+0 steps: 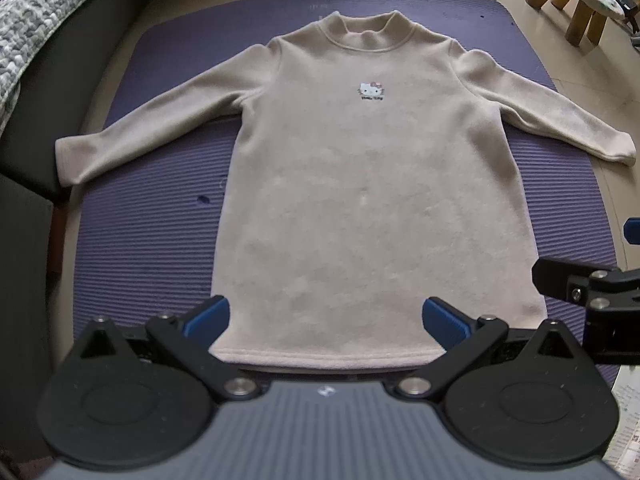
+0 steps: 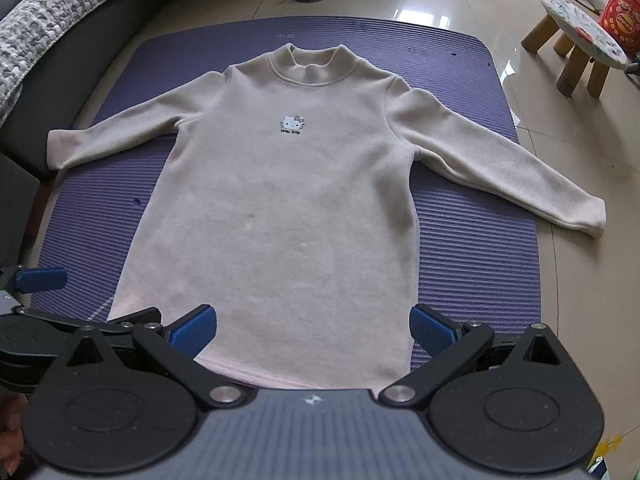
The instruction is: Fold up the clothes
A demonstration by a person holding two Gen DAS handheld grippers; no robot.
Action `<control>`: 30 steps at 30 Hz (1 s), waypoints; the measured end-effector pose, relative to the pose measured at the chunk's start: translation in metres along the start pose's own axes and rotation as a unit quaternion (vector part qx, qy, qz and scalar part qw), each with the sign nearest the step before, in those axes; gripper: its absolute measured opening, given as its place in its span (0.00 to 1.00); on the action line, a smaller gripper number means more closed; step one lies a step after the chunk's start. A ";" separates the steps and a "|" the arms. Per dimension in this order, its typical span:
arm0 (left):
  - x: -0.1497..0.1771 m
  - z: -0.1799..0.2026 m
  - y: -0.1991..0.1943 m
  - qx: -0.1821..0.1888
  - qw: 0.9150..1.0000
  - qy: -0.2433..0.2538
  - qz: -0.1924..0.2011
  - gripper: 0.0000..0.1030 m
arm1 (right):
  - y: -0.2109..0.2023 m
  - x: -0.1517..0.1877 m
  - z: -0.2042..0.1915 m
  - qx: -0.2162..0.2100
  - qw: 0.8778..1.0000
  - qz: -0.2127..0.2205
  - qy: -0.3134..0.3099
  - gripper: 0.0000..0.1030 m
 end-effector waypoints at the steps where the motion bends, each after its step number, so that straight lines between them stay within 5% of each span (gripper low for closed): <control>1: 0.000 0.000 0.000 -0.001 1.000 0.000 0.000 1.00 | 0.000 0.000 0.000 0.000 1.000 0.000 -0.001 0.99; 19: -0.012 0.004 0.018 -0.011 1.000 0.001 -0.025 1.00 | 0.021 -0.005 0.010 -0.009 1.000 -0.011 0.012 0.99; 30: -0.032 0.007 0.036 -0.028 0.999 -0.021 0.006 1.00 | 0.048 0.000 0.035 -0.059 0.996 0.043 0.041 0.99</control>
Point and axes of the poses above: each gripper's, at about its wrist camera, not at the fingertips, and y roughly the way its jaws point, z to its right, x to its underside, the point moved 1 cm from there along y, roughly the way its jaws point, and after that the axes turned 13 degrees about -x, right-handed, at the moved point
